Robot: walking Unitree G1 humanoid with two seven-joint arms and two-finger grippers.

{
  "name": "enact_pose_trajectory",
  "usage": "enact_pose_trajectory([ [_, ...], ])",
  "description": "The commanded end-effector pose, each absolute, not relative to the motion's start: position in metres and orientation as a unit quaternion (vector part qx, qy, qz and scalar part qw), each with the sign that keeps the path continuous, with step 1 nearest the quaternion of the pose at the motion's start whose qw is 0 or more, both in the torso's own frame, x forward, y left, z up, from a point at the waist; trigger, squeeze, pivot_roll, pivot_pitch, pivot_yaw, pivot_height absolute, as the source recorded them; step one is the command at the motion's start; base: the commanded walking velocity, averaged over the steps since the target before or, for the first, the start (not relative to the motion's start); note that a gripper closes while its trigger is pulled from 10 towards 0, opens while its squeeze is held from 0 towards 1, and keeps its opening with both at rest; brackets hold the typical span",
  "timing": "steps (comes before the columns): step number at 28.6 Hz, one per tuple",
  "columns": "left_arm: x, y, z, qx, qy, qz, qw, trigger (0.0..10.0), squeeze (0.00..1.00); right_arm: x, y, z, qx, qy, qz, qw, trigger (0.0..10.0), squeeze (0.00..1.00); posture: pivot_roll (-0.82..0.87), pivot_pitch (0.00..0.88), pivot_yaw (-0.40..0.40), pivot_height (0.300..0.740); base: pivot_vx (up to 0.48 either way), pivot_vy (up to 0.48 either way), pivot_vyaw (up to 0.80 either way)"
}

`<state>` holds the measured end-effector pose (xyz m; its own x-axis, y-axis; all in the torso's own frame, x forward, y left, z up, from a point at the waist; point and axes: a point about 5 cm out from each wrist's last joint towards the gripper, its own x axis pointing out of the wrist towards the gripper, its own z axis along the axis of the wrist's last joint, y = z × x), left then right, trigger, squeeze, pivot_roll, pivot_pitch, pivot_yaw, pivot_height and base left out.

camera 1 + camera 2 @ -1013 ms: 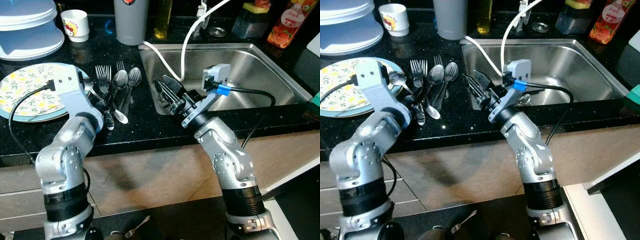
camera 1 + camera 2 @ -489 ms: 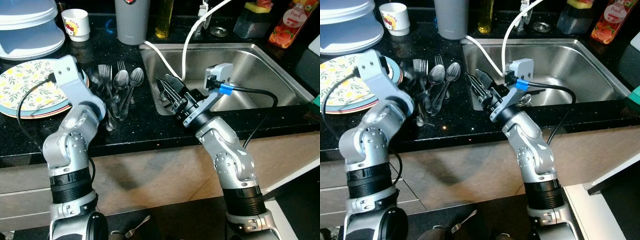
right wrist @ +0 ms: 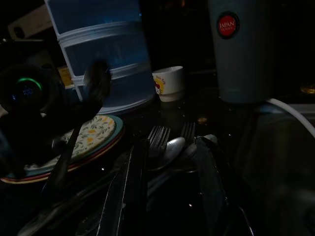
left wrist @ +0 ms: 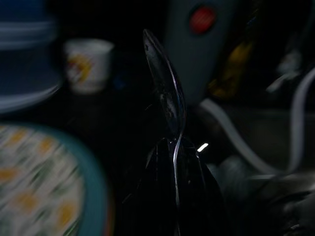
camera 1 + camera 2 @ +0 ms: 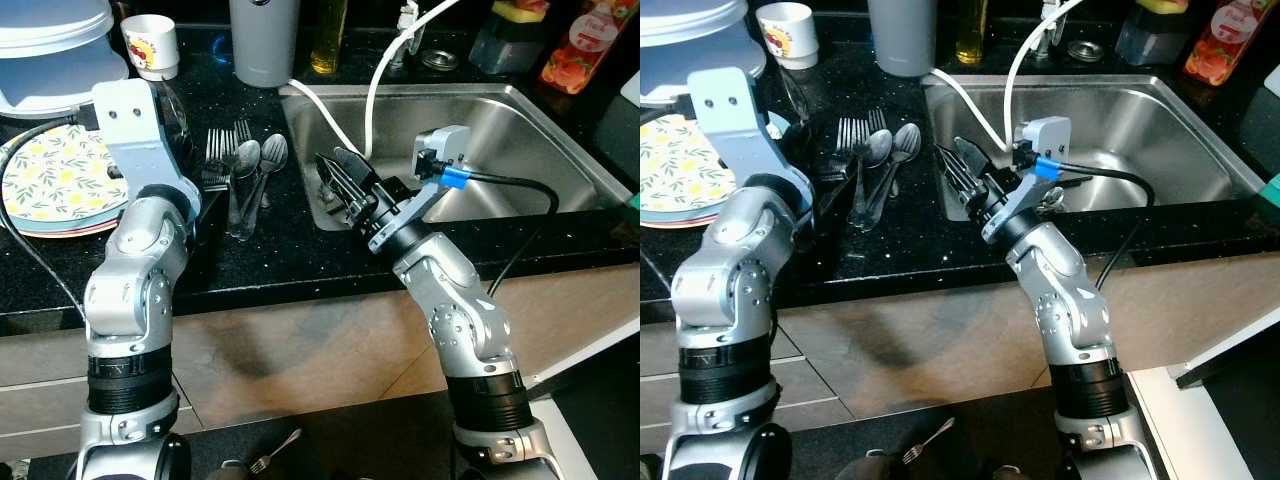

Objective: Kitchen organization

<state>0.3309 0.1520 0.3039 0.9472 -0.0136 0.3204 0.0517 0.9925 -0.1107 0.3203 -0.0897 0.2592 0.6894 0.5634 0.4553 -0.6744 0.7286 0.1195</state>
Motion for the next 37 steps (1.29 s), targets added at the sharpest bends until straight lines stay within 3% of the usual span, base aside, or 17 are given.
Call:
enact_pose_trajectory([
  [1, 0.334, 0.137, 0.311, -0.090, -0.168, -0.070, 0.979, 10.0, 0.00, 0.321, -0.093, 0.265, 0.149, -0.210, 0.336, 0.906, 10.0, 0.00, 0.18, 0.115, -0.050, 0.740, 0.000, 0.000, 0.00],
  [4, 0.339, 0.125, 0.318, -0.125, -0.171, -0.114, 0.971, 10.0, 0.00, 0.321, -0.095, 0.267, 0.154, -0.213, 0.330, 0.907, 10.0, 0.00, 0.17, 0.112, -0.047, 0.740, 0.000, 0.000, 0.00],
  [8, 0.352, 0.095, 0.325, -0.174, -0.149, -0.209, 0.951, 10.0, 0.00, 0.329, -0.115, 0.273, 0.182, -0.233, 0.253, 0.921, 10.0, 0.00, 0.16, 0.110, -0.039, 0.740, 0.000, 0.000, 0.00],
  [9, 0.364, 0.075, 0.319, -0.144, -0.110, -0.249, 0.951, 10.0, 0.00, 0.335, -0.132, 0.278, 0.190, -0.244, 0.184, 0.933, 10.0, 0.00, 0.14, 0.116, -0.023, 0.740, 0.000, 0.000, 0.00],
  [12, 0.368, 0.066, 0.315, -0.115, -0.099, -0.265, 0.952, 10.0, 0.00, 0.338, -0.141, 0.280, 0.185, -0.249, 0.153, 0.938, 10.0, 0.00, 0.14, 0.118, -0.018, 0.740, 0.000, 0.000, 0.00],
  [14, 0.385, 0.041, 0.294, -0.064, -0.023, -0.292, 0.954, 10.0, 0.00, 0.342, -0.166, 0.281, 0.145, -0.255, 0.061, 0.954, 10.0, 0.00, 0.12, 0.128, -0.005, 0.740, 0.000, 0.000, 0.00],
  [16, 0.385, 0.041, 0.294, -0.064, -0.023, -0.292, 0.954, 10.0, 0.00, 0.342, -0.166, 0.281, 0.145, -0.255, 0.061, 0.954, 10.0, 0.00, 0.12, 0.128, -0.005, 0.740, 0.000, 0.000, 0.00],
  [19, 0.389, 0.013, 0.275, -0.047, 0.037, -0.344, 0.937, 10.0, 0.00, 0.343, -0.183, 0.276, 0.095, -0.242, 0.003, 0.966, 10.0, 0.00, 0.10, 0.137, 0.005, 0.740, 0.000, 0.000, 0.00],
  [20, 0.389, 0.007, 0.272, -0.051, 0.048, -0.352, 0.933, 10.0, 1.00, 0.342, -0.183, 0.275, 0.075, -0.237, 0.004, 0.969, 10.0, 0.00, 0.09, 0.142, 0.011, 0.740, 0.000, 0.000, 0.00],
  [23, 0.390, 0.002, 0.281, -0.076, 0.025, -0.372, 0.925, 10.0, 1.00, 0.340, -0.181, 0.274, 0.058, -0.238, 0.017, 0.969, 10.0, 0.00, 0.09, 0.147, 0.013, 0.740, 0.000, 0.000, 0.00],
  [25, 0.383, 0.008, 0.311, -0.136, -0.049, -0.429, 0.892, 10.0, 1.00, 0.335, -0.175, 0.277, 0.058, -0.252, 0.040, 0.965, 10.0, 0.00, 0.09, 0.150, 0.012, 0.740, 0.000, 0.000, 0.00],
  [26, 0.379, 0.016, 0.325, -0.145, -0.093, -0.452, 0.875, 10.0, 0.00, 0.333, -0.172, 0.279, 0.061, -0.259, 0.052, 0.963, 10.0, 0.00, 0.09, 0.153, 0.008, 0.740, 0.000, 0.000, 0.00],
  [29, 0.374, 0.030, 0.337, -0.129, -0.135, -0.467, 0.864, 10.0, 0.00, 0.330, -0.166, 0.281, 0.061, -0.269, 0.075, 0.958, 10.0, 0.00, 0.09, 0.155, 0.007, 0.740, 0.000, 0.000, 0.00],
  [33, 0.372, 0.058, 0.342, -0.066, -0.154, -0.443, 0.881, 10.0, 0.00, 0.326, -0.153, 0.281, 0.063, -0.265, 0.134, 0.953, 10.0, 0.00, 0.11, 0.156, 0.005, 0.740, 0.000, 0.000, 0.00],
  [36, 0.378, 0.115, 0.318, 0.049, -0.058, -0.296, 0.952, 10.0, 0.00, 0.320, -0.131, 0.274, 0.026, -0.245, 0.228, 0.942, 10.0, 0.00, 0.14, 0.163, -0.001, 0.740, 0.000, 0.000, 0.00],
  [37, 0.376, 0.131, 0.311, 0.052, -0.028, -0.255, 0.965, 10.0, 0.00, 0.318, -0.126, 0.272, 0.015, -0.239, 0.255, 0.937, 10.0, 0.00, 0.15, 0.164, -0.004, 0.740, 0.000, 0.000, 0.00],
])
